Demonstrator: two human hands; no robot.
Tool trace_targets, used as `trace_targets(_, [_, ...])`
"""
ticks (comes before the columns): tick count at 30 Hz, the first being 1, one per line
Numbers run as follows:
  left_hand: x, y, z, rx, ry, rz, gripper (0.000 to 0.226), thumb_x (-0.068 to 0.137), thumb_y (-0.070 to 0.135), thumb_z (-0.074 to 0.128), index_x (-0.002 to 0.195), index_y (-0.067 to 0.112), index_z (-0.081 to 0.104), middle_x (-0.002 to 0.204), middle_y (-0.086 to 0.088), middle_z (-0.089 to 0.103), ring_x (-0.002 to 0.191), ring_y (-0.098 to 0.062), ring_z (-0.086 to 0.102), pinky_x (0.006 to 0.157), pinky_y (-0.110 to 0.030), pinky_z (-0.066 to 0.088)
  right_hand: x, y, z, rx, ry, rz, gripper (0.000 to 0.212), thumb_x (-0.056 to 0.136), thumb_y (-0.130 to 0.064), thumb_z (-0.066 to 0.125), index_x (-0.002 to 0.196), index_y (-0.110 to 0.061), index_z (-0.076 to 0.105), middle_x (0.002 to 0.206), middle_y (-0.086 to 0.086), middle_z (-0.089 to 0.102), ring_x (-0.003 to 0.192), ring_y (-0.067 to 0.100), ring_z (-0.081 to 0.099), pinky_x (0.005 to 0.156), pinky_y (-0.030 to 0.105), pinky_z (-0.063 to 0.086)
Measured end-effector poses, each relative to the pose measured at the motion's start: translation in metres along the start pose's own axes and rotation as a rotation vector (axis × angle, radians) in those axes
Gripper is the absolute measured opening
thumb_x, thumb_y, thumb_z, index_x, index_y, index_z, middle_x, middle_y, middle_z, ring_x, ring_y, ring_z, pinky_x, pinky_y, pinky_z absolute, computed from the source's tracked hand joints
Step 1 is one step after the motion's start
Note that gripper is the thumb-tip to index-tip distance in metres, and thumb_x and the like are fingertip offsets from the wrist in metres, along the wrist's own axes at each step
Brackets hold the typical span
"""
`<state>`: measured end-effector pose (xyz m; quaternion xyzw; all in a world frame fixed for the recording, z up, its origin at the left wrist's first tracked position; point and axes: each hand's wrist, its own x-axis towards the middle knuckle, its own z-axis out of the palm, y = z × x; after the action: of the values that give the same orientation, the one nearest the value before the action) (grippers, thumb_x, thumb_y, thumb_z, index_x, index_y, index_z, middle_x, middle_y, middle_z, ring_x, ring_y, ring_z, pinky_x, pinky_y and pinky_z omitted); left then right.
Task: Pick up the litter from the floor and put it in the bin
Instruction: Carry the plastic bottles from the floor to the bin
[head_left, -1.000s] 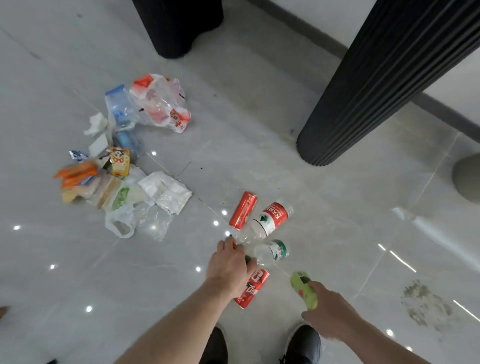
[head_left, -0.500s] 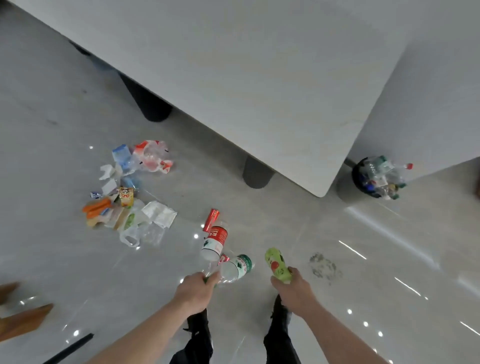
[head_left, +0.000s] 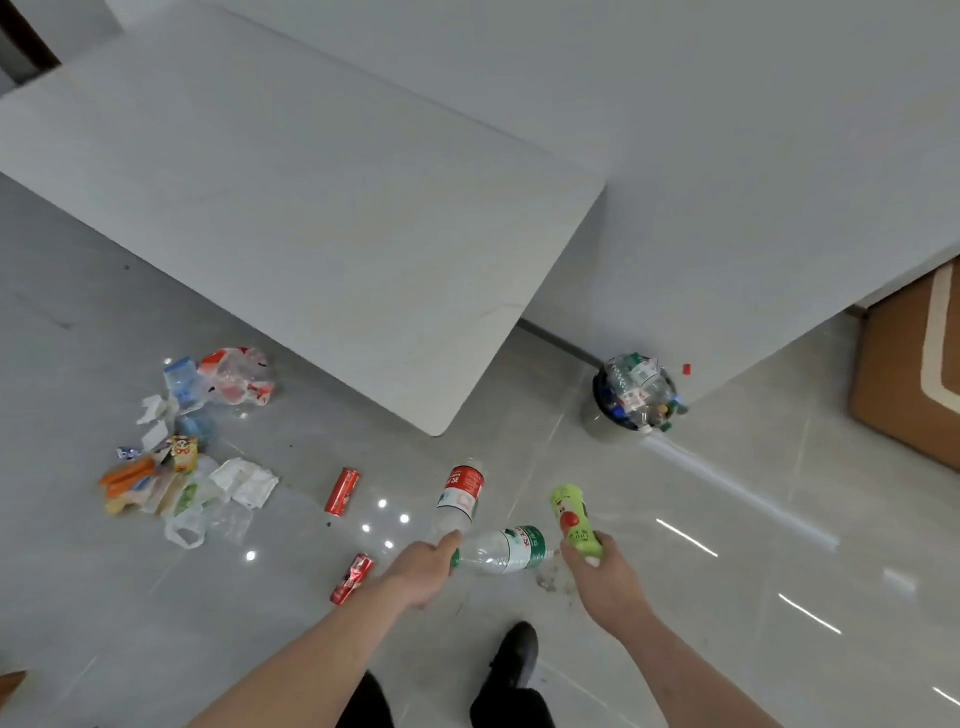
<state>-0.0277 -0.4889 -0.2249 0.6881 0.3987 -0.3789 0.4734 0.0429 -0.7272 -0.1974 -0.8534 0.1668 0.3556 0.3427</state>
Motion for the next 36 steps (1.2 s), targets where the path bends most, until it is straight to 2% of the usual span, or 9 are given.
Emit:
trace_targets(4, [-0.007,0.063,0.045,-0.025,0.024,0.026,0.057,0.099,0.062,0.038,0.083,0.014,0.064,0.08,-0.005,0.058,0.069,-0.021,0.052,0.065,-0.027,0.043,0.032,0.003,-0.083,-0.018,0.031,-0.044,0.056,0.093,-0.05,0.06,0.139,-0.022,0.046,0.096,-0.001,0.062,0.086,0.021,0.065,0.076,0.037,0.054])
trace_targets(9, [0.005,0.129,0.065,-0.052,0.052,0.05,0.056,0.099,0.062,0.039,0.08,0.016,0.063,0.081,-0.004,0.06,0.071,-0.02,0.055,0.069,-0.029,0.045,0.075,-0.005,-0.143,-0.038,0.062,-0.057,0.056,0.089,-0.048,0.063,0.137,-0.024,0.048,0.1,-0.001,0.062,0.089,0.023,0.064,0.082,0.044,0.057])
trace_targets(14, [0.035,0.191,0.07,-0.109,0.018,0.049,0.055,0.096,0.066,0.041,0.08,0.015,0.056,0.075,-0.003,0.053,0.068,-0.019,0.05,0.068,-0.028,0.047,0.124,-0.021,-0.195,-0.085,0.067,-0.031,0.053,0.086,-0.049,0.062,0.133,-0.029,0.051,0.099,0.001,0.065,0.086,0.022,0.066,0.077,0.041,0.057])
trace_targets(17, [0.051,0.233,0.075,-0.13,-0.004,0.048,0.054,0.098,0.064,0.04,0.077,0.016,0.056,0.074,-0.002,0.051,0.067,-0.019,0.048,0.068,-0.028,0.044,0.149,-0.04,-0.231,-0.127,0.07,-0.013,0.039,0.088,-0.044,0.062,0.123,-0.028,0.055,0.092,0.0,0.068,0.081,0.021,0.066,0.074,0.04,0.057])
trace_targets(19, [0.058,0.261,0.078,-0.134,-0.026,0.052,0.052,0.1,0.061,0.039,0.078,0.016,0.055,0.076,-0.003,0.048,0.068,-0.019,0.046,0.067,-0.027,0.043,0.165,-0.055,-0.256,-0.138,0.076,-0.01,0.03,0.09,-0.04,0.063,0.116,-0.027,0.057,0.088,-0.001,0.068,0.077,0.018,0.066,0.066,0.035,0.054])
trace_targets(24, [0.085,0.33,0.08,-0.141,-0.05,0.029,0.052,0.099,0.062,0.039,0.08,0.016,0.055,0.079,-0.004,0.05,0.071,-0.019,0.048,0.062,-0.025,0.047,0.211,-0.079,-0.312,-0.147,0.092,-0.008,0.021,0.09,-0.033,0.065,0.108,-0.022,0.063,0.083,0.0,0.067,0.074,0.018,0.064,0.061,0.03,0.047])
trace_targets(27, [0.099,0.364,0.085,-0.187,-0.019,0.026,0.053,0.098,0.063,0.041,0.078,0.016,0.053,0.075,-0.004,0.046,0.068,-0.019,0.045,0.06,-0.025,0.044,0.239,-0.09,-0.339,-0.183,0.07,-0.001,0.025,0.089,-0.033,0.065,0.112,-0.023,0.063,0.082,-0.002,0.068,0.071,0.015,0.064,0.054,0.026,0.042])
trace_targets(31, [0.117,0.397,0.101,-0.264,0.027,-0.011,0.053,0.096,0.064,0.045,0.075,0.016,0.053,0.069,-0.002,0.048,0.062,-0.018,0.045,0.062,-0.026,0.042,0.284,-0.099,-0.372,-0.276,0.001,-0.006,0.021,0.089,-0.033,0.063,0.104,-0.019,0.064,0.078,-0.002,0.067,0.071,0.015,0.063,0.056,0.027,0.044])
trace_targets(36, [0.128,0.425,0.149,-0.465,0.128,-0.09,0.054,0.096,0.062,0.05,0.085,0.011,0.064,0.072,-0.004,0.055,0.067,-0.02,0.051,0.069,-0.029,0.045,0.347,-0.108,-0.414,-0.421,-0.101,-0.069,0.018,0.088,-0.033,0.062,0.103,-0.023,0.059,0.084,-0.005,0.066,0.075,0.013,0.063,0.057,0.027,0.042])
